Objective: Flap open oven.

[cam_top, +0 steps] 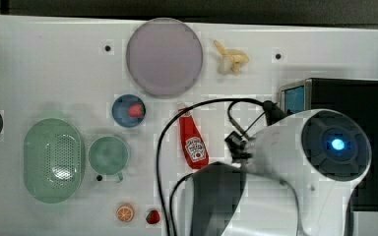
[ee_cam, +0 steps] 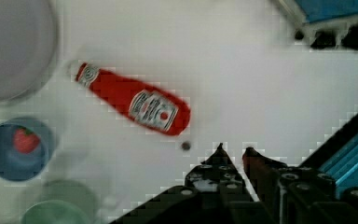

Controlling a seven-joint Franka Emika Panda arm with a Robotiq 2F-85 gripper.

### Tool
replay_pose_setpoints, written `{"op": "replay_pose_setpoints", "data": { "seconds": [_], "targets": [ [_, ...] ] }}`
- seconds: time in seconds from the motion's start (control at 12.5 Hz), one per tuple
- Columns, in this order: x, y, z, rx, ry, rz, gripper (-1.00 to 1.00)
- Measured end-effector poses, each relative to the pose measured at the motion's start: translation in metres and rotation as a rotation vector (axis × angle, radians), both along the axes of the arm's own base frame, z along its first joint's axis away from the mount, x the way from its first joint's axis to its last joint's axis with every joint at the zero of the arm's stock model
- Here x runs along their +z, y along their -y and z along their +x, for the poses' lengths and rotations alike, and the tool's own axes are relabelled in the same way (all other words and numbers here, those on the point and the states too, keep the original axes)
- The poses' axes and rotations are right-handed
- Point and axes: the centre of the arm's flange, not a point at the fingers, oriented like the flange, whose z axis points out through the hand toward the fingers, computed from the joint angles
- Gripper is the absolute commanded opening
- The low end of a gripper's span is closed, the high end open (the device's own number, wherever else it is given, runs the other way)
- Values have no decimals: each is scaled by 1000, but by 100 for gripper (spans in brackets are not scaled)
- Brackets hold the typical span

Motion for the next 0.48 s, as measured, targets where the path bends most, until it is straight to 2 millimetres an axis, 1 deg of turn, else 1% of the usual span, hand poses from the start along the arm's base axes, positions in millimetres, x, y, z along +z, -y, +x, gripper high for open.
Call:
{"op": "replay_pose_setpoints", "data": {
  "seconds": [0.16,0.32,0.48],
  "targets": [
    [-11,28,7,153,33,-63,-65],
    [-23,54,20,300,87,-110,-65],
    [-40,75,25,426,114,-123,-65]
  ]
}}
